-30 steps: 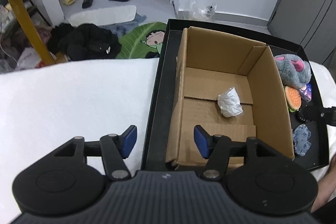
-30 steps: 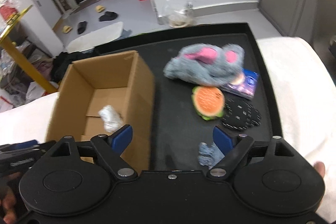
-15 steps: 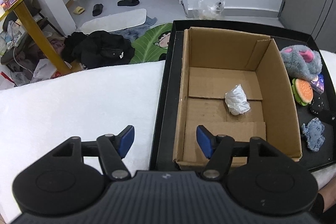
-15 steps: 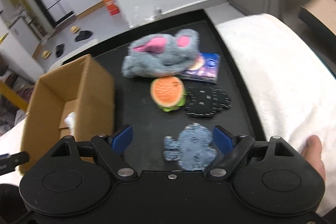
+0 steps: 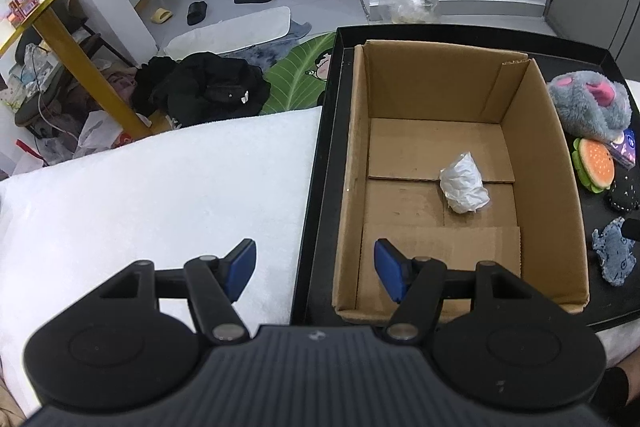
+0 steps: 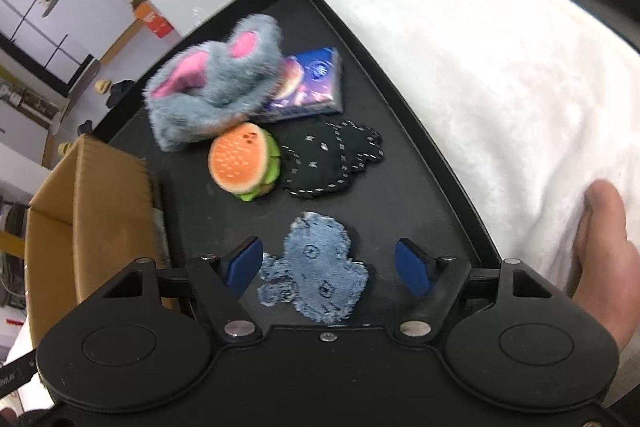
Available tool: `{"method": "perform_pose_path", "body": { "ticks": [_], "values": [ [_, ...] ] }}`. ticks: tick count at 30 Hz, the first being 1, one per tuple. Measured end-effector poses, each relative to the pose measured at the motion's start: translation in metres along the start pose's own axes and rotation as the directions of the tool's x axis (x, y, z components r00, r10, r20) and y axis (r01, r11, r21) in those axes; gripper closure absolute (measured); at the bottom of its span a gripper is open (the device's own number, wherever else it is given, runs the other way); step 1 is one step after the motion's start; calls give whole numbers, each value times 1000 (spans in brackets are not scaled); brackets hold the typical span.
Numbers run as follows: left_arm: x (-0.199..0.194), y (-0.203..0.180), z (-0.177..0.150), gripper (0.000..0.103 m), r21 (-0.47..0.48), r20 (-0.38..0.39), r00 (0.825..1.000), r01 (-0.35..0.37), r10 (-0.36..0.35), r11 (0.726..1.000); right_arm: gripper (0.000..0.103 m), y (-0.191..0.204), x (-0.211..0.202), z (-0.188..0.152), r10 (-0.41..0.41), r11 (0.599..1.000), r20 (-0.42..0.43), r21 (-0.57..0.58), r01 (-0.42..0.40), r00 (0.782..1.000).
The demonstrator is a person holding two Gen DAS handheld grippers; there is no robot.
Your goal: Organize soft objects
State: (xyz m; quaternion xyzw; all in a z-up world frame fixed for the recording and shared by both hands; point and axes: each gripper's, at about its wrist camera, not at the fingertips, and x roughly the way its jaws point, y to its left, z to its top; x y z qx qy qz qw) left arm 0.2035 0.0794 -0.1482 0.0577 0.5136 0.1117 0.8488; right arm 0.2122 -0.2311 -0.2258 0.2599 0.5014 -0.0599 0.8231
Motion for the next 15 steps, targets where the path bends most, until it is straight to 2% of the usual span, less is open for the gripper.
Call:
{"method": "perform_pose_path", "body": {
  "ticks": [6,7,8,11,15],
  "values": [
    [4,-7,2,39,23,-20,1000,-10,10,1000,49,-8,10,-1,-17,1000,-39,17,18,999],
    [5,-7,2,39,26,-22,1000,-10,11,1000,54,-7,9,-2,-19,1000,-34,6,19,999],
    [5,-8,1,39,30,-24,1000,-11,12,1000,64,-5,9,-2,-12,1000,-39,-4,12,999],
    [5,-6,2,39,29,-26,1000,-8,8,1000,79,-3,8,-4,10,1000,-36,-5,-11,999],
    [5,-2,2,39,15,-29,1000,3,-3,1000,87,-3,4,-3,19,1000,-16,-9,-19,1000]
  ]
}}
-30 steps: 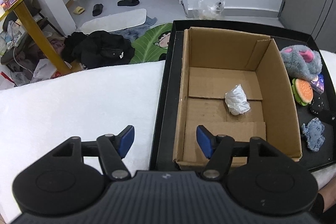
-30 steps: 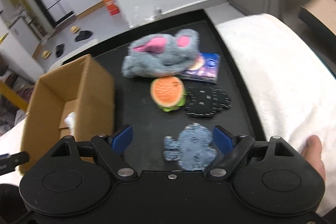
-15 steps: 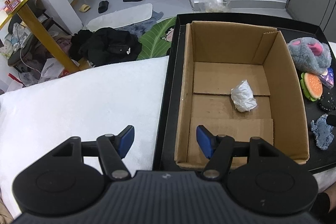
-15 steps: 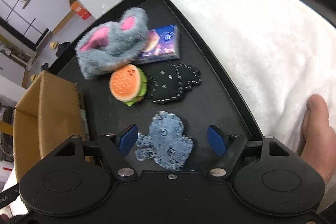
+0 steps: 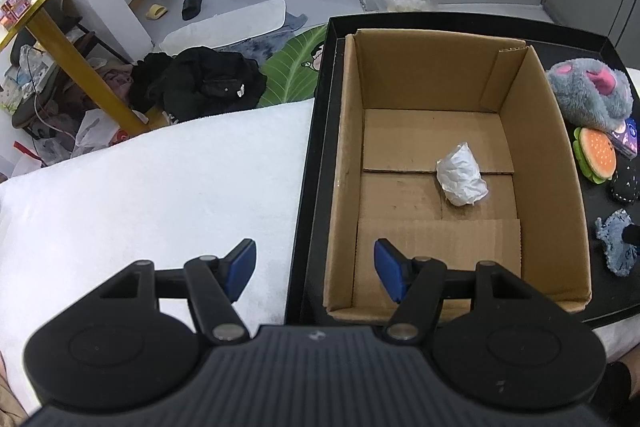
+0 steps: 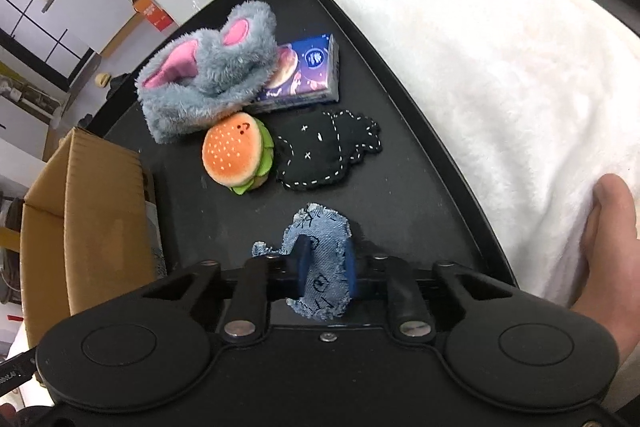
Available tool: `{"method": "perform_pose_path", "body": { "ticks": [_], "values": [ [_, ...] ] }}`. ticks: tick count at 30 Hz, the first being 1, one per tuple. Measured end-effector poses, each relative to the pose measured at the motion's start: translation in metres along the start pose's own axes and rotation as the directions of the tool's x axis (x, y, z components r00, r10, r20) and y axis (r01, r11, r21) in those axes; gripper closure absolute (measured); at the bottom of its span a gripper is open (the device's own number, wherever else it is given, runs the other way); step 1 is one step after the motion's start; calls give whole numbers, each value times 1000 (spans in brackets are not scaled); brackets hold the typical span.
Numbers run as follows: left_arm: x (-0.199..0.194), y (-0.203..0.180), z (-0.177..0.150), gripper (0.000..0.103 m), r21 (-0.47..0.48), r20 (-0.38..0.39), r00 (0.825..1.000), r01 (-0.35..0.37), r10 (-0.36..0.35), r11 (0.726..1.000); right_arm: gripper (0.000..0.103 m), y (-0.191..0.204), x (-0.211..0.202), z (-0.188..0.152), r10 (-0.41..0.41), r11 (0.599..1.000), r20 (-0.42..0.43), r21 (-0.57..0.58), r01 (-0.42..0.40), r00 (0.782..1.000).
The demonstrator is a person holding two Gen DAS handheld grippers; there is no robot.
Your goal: Organize soft objects
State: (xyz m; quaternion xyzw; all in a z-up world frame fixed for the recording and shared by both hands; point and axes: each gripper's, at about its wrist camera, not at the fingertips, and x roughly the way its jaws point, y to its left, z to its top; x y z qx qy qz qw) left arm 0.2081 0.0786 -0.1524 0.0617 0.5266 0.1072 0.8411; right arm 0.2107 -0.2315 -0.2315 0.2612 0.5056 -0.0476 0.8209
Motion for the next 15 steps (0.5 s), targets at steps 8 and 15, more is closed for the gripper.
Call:
{"method": "perform_pose_path", "body": {
  "ticks": [8,15],
  "values": [
    [-3,4,-1,39,-19,10,1000,17,-17,1000,103,0,-10,5,76,997,30,6,-76,997],
    [-5,9,-2,39,-46,18,999,45,-44,998,95,-1,-12,7,81,996,4,39,-81,997]
  ]
}}
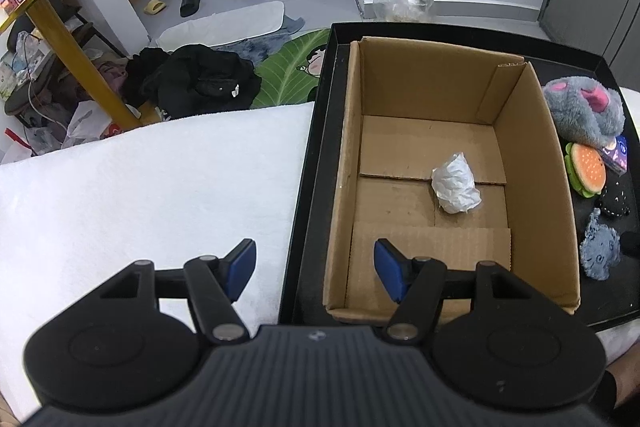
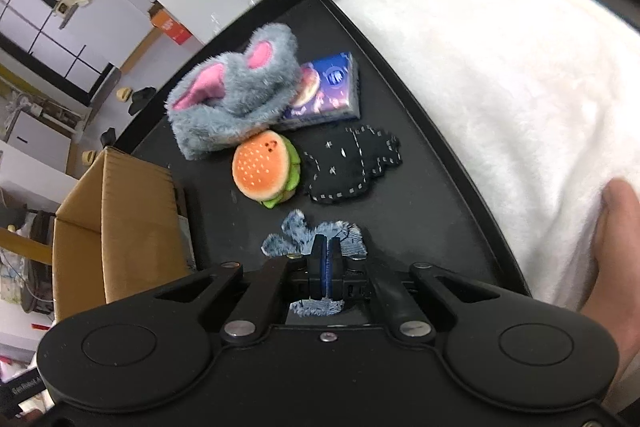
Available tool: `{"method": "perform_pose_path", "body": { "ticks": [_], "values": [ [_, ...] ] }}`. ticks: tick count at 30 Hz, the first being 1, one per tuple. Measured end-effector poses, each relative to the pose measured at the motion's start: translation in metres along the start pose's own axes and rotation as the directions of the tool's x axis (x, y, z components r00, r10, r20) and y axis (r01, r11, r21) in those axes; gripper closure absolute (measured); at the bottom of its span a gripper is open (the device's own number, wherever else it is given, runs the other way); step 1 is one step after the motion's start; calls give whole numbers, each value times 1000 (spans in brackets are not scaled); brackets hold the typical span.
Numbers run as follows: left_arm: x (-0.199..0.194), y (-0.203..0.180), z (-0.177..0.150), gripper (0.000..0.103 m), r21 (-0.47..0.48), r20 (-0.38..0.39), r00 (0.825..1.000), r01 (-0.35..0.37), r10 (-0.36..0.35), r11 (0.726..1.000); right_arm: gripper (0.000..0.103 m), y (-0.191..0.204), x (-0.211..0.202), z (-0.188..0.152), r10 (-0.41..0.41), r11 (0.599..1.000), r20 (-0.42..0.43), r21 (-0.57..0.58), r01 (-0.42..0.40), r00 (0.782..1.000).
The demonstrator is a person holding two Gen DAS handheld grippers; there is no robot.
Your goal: Organize soft objects
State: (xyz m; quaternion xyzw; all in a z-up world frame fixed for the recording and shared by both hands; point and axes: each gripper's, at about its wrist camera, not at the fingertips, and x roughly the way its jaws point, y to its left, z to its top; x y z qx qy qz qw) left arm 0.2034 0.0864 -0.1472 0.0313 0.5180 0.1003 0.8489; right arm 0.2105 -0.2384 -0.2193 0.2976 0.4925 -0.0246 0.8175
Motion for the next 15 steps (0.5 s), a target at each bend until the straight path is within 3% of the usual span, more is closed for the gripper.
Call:
{"method": "perform_pose_path", "body": {
  "ticks": [2,3,6,10,15],
  "values": [
    [0,2,-1,39,-3,3,1000,6,-6,1000,74,-2,4,0,-3,1000,-25,22,4,1000],
    [0,2,-1,39,-3,3,1000,9,-9,1000,71,-2,5,-1,-4,1000,-25,28,5,1000],
    [0,3,-1,39,-8,6,1000,15,-15,1000,69,-3,11,-1,-7,999,-42,44,9,999],
    [0,4,-1,39,-13,9,1000,22,-22,1000,59,1,18,-2,-27,999,-52,20,28,998],
    [1,7,-2,39,-19,10,999,33,-33,999,56,18,23,-8,-87,992,-36,-94,84,996]
  ]
}}
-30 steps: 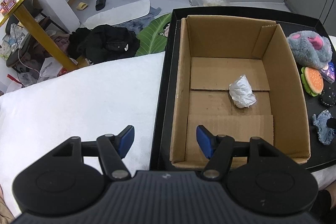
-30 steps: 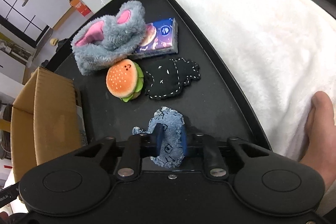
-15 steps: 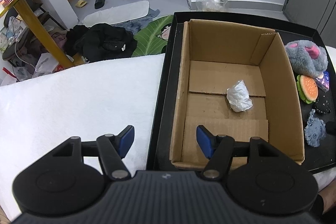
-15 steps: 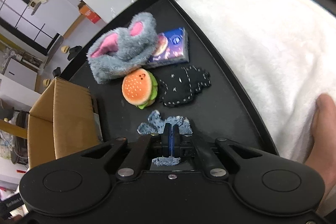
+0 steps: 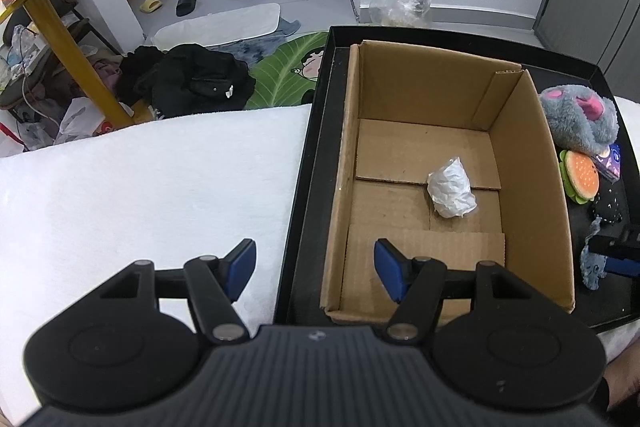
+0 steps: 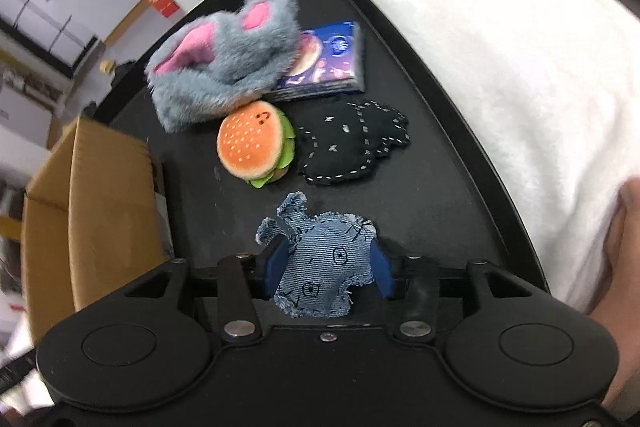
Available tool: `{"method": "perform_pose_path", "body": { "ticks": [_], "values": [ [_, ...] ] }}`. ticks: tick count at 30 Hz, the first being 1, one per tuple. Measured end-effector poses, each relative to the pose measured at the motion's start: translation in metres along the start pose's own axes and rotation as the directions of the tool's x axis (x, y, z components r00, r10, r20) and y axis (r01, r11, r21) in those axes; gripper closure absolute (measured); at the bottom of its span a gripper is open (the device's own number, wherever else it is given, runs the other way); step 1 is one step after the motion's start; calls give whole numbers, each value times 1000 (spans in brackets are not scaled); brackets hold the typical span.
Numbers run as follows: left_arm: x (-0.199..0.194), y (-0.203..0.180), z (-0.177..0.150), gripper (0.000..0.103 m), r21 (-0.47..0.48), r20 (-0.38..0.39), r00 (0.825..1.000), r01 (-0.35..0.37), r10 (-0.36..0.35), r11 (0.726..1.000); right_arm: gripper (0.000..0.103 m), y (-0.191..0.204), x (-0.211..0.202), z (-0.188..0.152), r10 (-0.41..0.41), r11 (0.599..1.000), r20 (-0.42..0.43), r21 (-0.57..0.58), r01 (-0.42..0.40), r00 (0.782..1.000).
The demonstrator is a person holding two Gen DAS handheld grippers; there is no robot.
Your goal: Organize soft objects
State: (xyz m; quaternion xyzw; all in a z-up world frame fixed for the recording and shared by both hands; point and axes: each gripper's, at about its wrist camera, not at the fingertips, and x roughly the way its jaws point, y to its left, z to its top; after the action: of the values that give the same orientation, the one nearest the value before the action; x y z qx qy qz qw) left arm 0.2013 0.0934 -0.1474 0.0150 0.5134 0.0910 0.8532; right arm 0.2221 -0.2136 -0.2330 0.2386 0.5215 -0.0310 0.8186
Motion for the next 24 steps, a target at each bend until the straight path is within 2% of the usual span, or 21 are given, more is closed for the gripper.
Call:
{"method": "perform_pose_path", "body": {
  "ticks": [3,7,11,16,19,24],
  "values": [
    [2,2,0,39,-8,-4,1000,10,-10,1000,59,13,2,-5,-50,994,18,-96,51,999],
    [4,2,1,39,-12,-10,1000,16,-16,1000,68,23,2,-11,-96,977,50,-187,104,994],
    [3,2,2,39,-16,-14,1000,22,-22,1000,80,20,-6,-9,-81,979,58,-181,90,995],
    [-1,4,1,39,-32,-5,1000,29,-29,999,86,18,-11,-8,-63,983,63,-169,73,996],
    [-1,6,0,39,-38,1,999,33,-33,999,103,17,-17,-7,-43,986,69,-159,54,997],
    [-2,9,0,39,-50,7,999,44,-44,998,103,18,-24,-6,-28,986,79,-161,41,996]
  ]
}}
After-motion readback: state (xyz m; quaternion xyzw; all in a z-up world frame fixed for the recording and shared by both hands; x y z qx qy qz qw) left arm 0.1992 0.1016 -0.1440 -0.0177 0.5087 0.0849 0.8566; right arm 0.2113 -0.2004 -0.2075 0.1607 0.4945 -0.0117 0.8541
